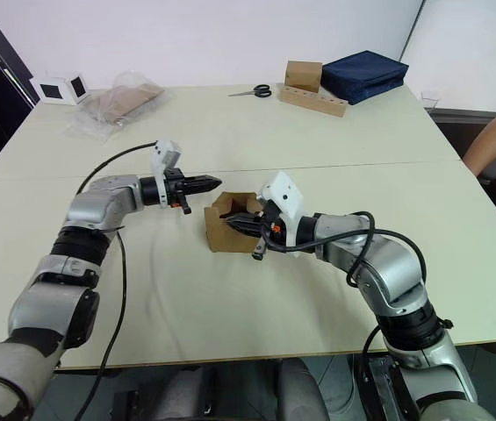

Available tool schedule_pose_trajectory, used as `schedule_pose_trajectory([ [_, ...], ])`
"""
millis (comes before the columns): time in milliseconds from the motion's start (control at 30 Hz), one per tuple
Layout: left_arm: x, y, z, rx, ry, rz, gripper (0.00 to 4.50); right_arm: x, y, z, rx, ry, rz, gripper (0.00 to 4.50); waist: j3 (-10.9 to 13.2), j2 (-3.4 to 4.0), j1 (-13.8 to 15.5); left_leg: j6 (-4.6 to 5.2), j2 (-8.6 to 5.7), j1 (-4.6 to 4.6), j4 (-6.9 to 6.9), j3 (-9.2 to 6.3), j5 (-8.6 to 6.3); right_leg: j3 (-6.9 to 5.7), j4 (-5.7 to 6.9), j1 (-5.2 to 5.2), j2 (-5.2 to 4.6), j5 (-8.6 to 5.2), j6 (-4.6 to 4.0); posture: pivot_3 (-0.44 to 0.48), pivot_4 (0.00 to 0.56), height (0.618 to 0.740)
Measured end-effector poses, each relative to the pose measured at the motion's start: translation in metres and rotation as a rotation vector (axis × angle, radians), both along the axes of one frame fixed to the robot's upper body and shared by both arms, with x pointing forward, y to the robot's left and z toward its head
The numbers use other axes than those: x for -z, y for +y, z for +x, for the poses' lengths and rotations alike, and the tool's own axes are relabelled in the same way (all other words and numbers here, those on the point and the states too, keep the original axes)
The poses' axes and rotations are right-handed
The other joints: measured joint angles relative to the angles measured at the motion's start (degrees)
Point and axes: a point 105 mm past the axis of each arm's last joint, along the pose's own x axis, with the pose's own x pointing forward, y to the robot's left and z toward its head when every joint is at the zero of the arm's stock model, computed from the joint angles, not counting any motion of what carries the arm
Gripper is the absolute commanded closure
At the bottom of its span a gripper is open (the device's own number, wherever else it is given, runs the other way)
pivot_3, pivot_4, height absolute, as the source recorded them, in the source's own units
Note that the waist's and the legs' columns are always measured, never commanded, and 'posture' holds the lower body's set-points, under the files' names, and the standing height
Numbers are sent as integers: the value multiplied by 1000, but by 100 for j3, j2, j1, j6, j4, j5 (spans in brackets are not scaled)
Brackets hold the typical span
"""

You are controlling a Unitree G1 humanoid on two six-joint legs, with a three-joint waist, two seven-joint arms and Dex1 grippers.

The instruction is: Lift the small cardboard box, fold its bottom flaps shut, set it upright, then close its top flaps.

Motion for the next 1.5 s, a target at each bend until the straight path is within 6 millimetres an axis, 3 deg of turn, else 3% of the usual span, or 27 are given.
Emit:
schedule_pose_trajectory([
  [133,13,-9,2,36,14,5,4470,4,-1,4,15,2,-12,4500,1,-1,-6,1,0,-3,0,0,-1,0,0,-4,0,0,0,0,150,740],
  [333,6,-22,-2,130,-34,15,4470,10,-2,10,38,5,-27,4500,1,-1,-11,1,0,-3,-1,-1,-1,0,1,-4,0,0,0,0,150,740],
  [1033,14,-22,-11,216,-61,69,4470,29,1,23,52,27,-93,4500,0,-1,-10,1,0,-2,0,-2,-1,0,2,-3,0,0,0,0,150,740],
  [1233,18,-10,-12,188,-67,87,4470,29,2,22,42,20,-99,4500,1,-1,-13,1,0,-2,0,-3,-1,0,3,-4,0,0,0,0,150,740],
  [1400,-9,16,-14,149,-143,77,4470,26,1,23,47,18,-83,4500,0,-1,-15,1,1,-2,0,-4,-1,0,5,-4,0,0,0,0,150,740],
  [1500,-22,31,-25,136,-152,51,4470,23,-1,25,60,13,-75,4500,0,0,-16,1,1,-2,-1,-4,-1,1,5,-4,-1,0,0,0,150,740],
])
